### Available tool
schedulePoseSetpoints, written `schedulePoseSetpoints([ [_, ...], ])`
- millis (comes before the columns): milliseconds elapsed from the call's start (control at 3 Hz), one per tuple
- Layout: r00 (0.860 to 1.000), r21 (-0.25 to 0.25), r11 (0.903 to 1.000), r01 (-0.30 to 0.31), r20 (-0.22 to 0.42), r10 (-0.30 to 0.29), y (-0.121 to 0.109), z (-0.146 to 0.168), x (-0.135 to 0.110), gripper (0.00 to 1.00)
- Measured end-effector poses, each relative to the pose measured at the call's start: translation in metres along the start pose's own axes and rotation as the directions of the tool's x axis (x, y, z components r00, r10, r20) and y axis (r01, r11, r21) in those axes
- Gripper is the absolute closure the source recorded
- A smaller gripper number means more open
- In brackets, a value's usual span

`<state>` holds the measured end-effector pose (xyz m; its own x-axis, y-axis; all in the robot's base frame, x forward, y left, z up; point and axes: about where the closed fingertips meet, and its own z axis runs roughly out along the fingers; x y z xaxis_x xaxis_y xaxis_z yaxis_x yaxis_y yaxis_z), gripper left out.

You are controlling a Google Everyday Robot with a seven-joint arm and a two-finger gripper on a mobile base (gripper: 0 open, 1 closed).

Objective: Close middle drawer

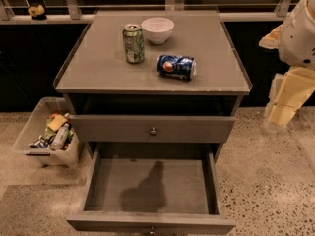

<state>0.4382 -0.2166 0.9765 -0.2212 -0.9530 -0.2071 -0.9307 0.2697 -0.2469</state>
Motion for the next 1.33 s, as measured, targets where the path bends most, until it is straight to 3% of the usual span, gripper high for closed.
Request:
schedulePoseSetpoints([
  [333, 1.0, 0.008, 1.0, -0.001, 0.002, 0.001, 0.0, -0.002, 0.003, 0.0],
  [1000, 0.998, 0.037, 0.9977, -0.058, -0.001, 0.058, 0.015, -0.018, 0.066, 0.0],
  [1333, 1.0, 0.038, 0.9989, -0.028, -0.006, 0.029, 0.023, -0.008, 0.084, 0.0],
])
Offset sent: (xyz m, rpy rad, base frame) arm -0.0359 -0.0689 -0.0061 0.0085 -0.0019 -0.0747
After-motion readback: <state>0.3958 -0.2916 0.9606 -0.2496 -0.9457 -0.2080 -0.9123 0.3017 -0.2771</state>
